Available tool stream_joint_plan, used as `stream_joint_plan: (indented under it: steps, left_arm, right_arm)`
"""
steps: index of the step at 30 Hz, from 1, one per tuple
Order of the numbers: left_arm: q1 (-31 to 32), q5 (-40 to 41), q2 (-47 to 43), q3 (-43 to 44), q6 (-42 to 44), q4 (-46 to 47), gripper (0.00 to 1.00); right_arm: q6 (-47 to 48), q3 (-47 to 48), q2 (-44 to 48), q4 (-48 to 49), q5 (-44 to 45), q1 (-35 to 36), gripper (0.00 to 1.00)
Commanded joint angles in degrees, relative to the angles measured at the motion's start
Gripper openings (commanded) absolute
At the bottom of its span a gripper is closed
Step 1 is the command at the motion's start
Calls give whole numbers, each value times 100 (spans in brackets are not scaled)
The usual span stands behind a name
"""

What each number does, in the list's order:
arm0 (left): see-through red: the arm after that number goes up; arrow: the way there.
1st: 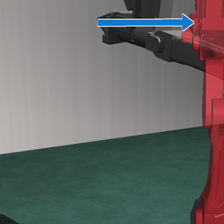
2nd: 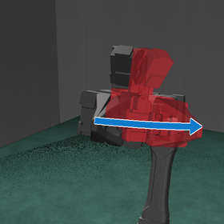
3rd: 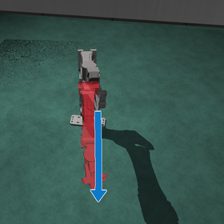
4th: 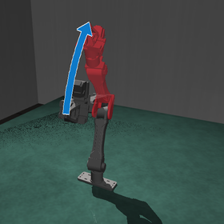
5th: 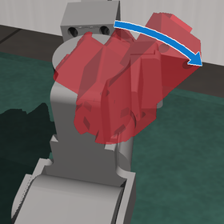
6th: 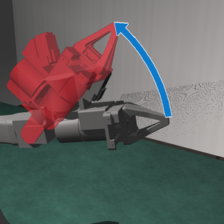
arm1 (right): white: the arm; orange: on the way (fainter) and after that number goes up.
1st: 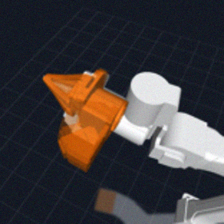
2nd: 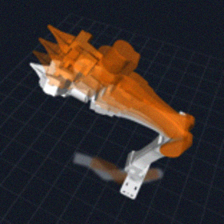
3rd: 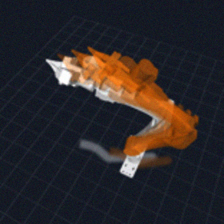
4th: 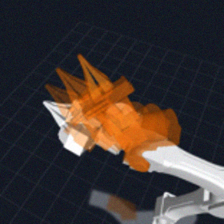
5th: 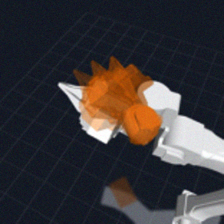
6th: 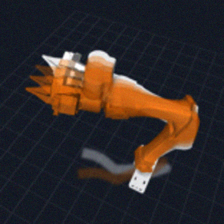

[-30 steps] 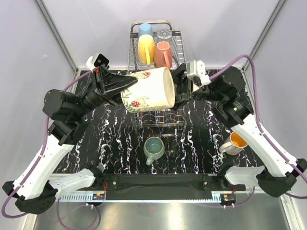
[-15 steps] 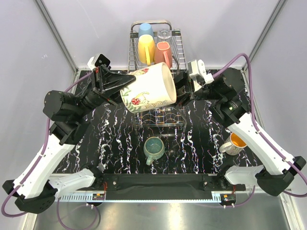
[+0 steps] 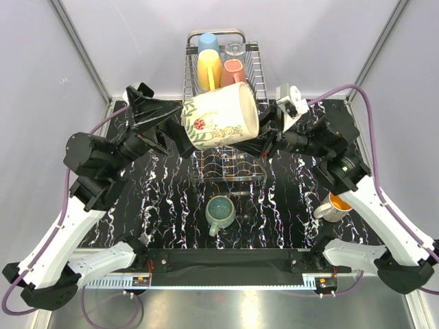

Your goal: Load the cups into the dish rack

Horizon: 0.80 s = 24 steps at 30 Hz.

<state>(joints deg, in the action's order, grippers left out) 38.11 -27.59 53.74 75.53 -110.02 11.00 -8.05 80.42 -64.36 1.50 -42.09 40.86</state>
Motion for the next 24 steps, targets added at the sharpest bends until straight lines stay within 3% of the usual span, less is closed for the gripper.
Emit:
stream_joint_plan:
  steps: [1, 3, 8, 10, 16, 18, 22, 24]
  left_arm:
    - [-154, -448, -47, 58, 715, -501, 99]
    - [-251, -501, -74, 41, 1059, -852, 99]
    - [-655, -826, -170, -161, 1605, -862, 99]
    - [-760, -801, -188, 101, 2200, -1091, 99]
    - [-796, -151, -109, 1507, 4539, -3313, 99]
    - [-787, 51, -187, 1921, 4935, -3859, 99]
    - [-796, 860, -451, 2246, 5815, -4562, 99]
    - [-796, 1210, -557, 2265, 6139, -4852, 99]
  right_arm:
    - [-118, 62, 554, 141, 1690, -17, 0]
    - [-56, 26, 774, -305, 2211, -17, 0]
    - [190, 79, 1179, -1133, 4687, -8, 0]
    - [339, 227, 1259, -1528, 5766, -17, 0]
    - [1288, 745, 856, -2276, 7808, -69, 0]
    - [1298, 957, 558, -2643, 7927, -515, 0]
    - [306, 1011, 363, -3041, 5841, -2772, 0]
    - [85, 897, 101, -3076, 5450, -3571, 0]
